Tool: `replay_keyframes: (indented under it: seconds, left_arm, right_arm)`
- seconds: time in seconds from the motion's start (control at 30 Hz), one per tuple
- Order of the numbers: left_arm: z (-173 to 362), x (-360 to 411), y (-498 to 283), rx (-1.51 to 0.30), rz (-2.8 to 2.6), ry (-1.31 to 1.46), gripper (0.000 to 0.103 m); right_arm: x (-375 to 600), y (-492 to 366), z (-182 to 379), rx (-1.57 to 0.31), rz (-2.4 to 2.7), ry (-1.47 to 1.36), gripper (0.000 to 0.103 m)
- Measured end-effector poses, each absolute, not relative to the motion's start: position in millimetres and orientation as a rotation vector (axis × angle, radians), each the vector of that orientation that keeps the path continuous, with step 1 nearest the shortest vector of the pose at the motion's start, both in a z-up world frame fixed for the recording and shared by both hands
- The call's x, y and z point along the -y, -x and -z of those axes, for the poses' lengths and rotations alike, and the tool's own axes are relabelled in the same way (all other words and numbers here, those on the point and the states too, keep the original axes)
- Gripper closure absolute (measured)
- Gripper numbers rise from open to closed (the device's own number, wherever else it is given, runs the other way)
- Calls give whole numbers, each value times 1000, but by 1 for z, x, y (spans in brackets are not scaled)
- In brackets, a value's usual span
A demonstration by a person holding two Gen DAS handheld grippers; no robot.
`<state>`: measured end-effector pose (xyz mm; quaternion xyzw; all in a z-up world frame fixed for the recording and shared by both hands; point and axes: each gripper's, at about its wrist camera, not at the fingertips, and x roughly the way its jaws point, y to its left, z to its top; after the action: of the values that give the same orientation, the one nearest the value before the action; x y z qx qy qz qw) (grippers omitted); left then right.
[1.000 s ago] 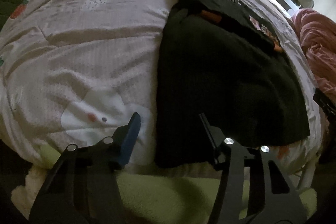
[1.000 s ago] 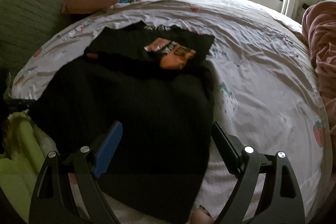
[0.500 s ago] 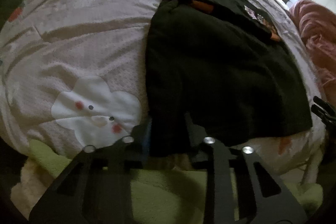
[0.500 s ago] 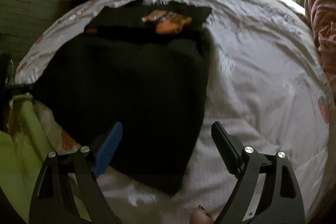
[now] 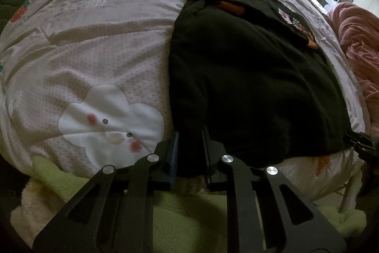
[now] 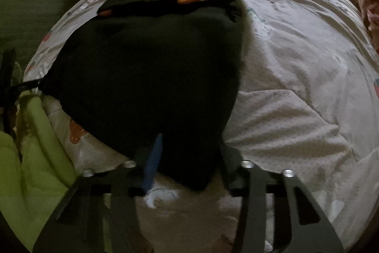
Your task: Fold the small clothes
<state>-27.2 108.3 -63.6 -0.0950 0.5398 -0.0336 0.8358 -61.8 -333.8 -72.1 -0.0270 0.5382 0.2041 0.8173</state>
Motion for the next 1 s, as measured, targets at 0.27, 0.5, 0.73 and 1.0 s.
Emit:
replay_keyframes:
  seconds: [0.27, 0.5, 0.73, 1.0]
  left_arm:
    - [59, -109, 28, -1132, 77, 194, 100]
    - [32, -122, 32, -1046, 65, 237, 101]
    - [7, -130, 28, -978, 58, 264, 101]
    - [-22, -129, 8, -916, 45, 276, 101]
  right_arm:
    - [329, 63, 48, -1041, -465, 103, 94]
    - [344, 57, 10, -910, -472, 40, 95]
    - [359, 49, -17, -812, -486, -27, 95]
    - [366, 36, -36, -736, -471, -103, 95]
